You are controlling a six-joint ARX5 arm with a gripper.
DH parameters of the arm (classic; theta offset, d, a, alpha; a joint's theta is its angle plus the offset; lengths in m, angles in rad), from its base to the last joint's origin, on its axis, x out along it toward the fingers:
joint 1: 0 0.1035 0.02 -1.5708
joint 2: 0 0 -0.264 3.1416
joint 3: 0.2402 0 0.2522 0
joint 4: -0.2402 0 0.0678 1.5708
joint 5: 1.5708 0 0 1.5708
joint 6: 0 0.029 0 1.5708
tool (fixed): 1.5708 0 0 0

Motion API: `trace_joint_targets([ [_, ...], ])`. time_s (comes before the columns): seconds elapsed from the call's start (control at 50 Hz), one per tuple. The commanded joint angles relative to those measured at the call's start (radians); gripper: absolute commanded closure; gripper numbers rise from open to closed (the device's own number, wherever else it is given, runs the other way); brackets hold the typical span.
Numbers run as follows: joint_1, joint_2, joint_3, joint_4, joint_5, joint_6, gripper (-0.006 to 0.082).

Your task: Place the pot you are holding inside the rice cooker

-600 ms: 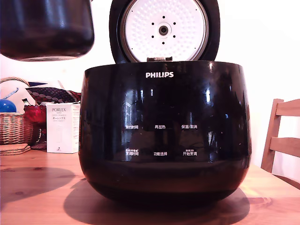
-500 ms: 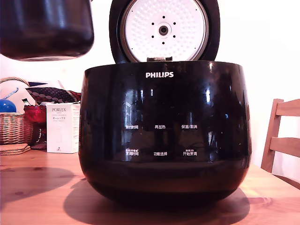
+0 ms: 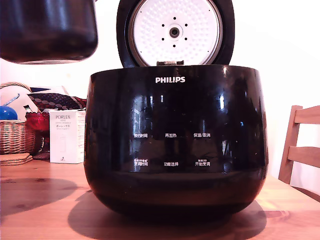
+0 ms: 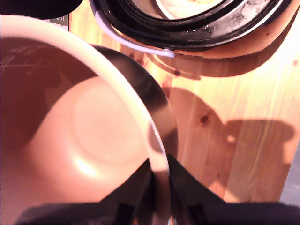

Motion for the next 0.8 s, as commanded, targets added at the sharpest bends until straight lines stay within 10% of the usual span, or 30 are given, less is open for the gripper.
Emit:
trace_joint_targets([
  [0.0,-0.023,-0.022,0.020,0.031,0.015,-0.003,0.0791],
  [0.78,-0.251,0.034,0.020,0.340,0.277,-0.003,0.0791],
])
